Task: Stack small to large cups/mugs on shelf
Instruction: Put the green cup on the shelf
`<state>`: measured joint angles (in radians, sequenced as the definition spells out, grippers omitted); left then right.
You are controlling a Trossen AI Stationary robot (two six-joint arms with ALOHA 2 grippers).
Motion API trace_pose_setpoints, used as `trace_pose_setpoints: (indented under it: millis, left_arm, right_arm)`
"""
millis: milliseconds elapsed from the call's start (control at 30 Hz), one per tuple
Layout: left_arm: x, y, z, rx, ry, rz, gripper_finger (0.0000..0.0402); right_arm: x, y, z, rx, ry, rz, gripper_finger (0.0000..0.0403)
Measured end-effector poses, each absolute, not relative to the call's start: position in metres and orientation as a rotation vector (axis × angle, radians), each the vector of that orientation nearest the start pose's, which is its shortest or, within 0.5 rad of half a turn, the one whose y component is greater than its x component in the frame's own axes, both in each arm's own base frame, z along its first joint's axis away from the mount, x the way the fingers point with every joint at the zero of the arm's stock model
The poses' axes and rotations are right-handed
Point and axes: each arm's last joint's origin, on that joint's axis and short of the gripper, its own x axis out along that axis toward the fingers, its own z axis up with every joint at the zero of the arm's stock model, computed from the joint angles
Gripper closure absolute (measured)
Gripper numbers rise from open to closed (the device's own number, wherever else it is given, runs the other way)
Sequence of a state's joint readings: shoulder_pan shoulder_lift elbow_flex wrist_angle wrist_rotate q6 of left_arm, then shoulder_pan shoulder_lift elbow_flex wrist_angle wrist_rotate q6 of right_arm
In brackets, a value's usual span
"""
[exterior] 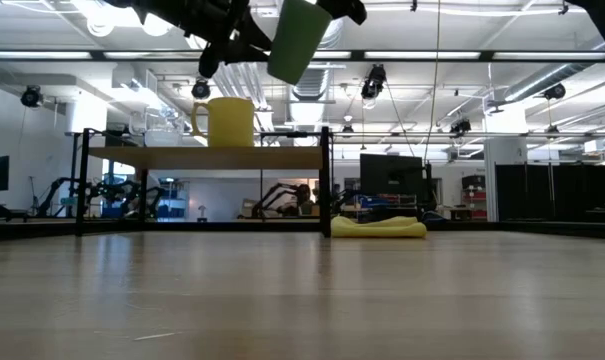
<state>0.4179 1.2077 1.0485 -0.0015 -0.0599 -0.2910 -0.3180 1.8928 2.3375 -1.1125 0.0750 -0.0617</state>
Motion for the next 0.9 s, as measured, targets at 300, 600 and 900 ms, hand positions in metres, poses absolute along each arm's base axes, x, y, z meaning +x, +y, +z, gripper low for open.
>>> trace_pose_setpoints:
  millis: [300, 600, 900]
  left_arm:
    - [0.218, 0.098, 0.386, -0.279, -0.036, 0.464, 0.0290]
    - [0.181, 0.083, 0.412, -0.257, -0.170, 0.486, 0.0290]
    - [0.180, 0.082, 0.407, -0.265, -0.136, 0.499, 0.0290]
  right_arm:
    - [0.357, -0.125, 0.448, 0.032, 0.690, -0.376, 0.0394]
    - [0.363, -0.144, 0.430, 0.075, 0.754, -0.415, 0.0394]
    - [0.375, -0.155, 0.406, 0.100, 0.837, -0.415, 0.0394]
